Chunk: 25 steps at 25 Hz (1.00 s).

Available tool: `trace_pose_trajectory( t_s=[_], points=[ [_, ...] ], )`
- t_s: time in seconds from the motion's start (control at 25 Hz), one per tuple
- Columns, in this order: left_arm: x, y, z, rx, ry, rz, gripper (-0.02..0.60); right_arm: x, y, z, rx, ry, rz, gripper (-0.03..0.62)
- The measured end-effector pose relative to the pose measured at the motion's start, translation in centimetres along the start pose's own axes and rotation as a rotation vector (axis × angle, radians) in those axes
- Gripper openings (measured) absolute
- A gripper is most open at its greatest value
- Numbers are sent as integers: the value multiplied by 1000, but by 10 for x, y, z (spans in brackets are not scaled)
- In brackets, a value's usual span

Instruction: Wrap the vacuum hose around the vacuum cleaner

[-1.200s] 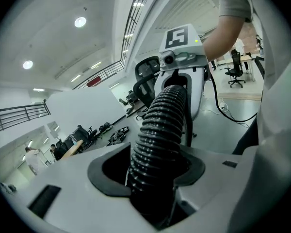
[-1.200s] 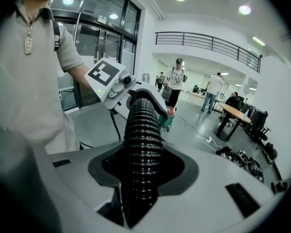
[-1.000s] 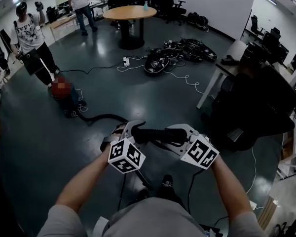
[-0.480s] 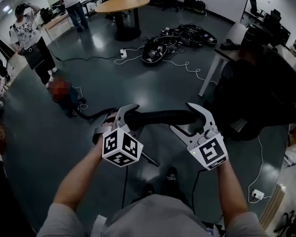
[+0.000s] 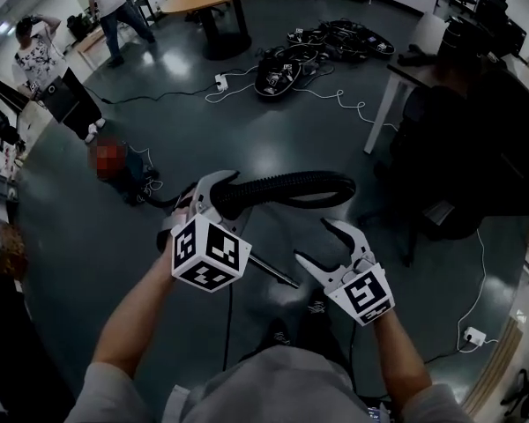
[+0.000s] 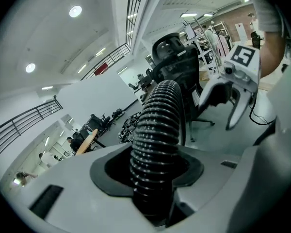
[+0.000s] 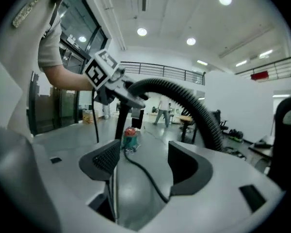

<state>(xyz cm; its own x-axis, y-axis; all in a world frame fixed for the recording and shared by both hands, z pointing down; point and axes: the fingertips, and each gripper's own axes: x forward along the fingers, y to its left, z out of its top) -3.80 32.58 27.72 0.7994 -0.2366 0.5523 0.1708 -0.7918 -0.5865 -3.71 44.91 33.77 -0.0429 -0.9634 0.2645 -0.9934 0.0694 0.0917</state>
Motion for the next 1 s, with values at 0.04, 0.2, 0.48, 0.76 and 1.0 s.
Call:
trace_pose_trajectory(
  t_s=[0.04,0.2,0.48,0.76,1.0],
  points=[
    [3,0,5,6,6,-2,186,12,11,-17,30,32,63,310],
    [14,1,24,36,23,-16,186,68,51,-74,132,137,285,310],
    [27,13,23,-21,45,-76,186,150,87,-146,184,284,521,310],
    [12,55,35,-100,96,-56,181,187,117,-176,141,336,638,310],
    [20,65,22,-134,160,-30,181,207,109,-189,21,304,644,174]
  ],
)
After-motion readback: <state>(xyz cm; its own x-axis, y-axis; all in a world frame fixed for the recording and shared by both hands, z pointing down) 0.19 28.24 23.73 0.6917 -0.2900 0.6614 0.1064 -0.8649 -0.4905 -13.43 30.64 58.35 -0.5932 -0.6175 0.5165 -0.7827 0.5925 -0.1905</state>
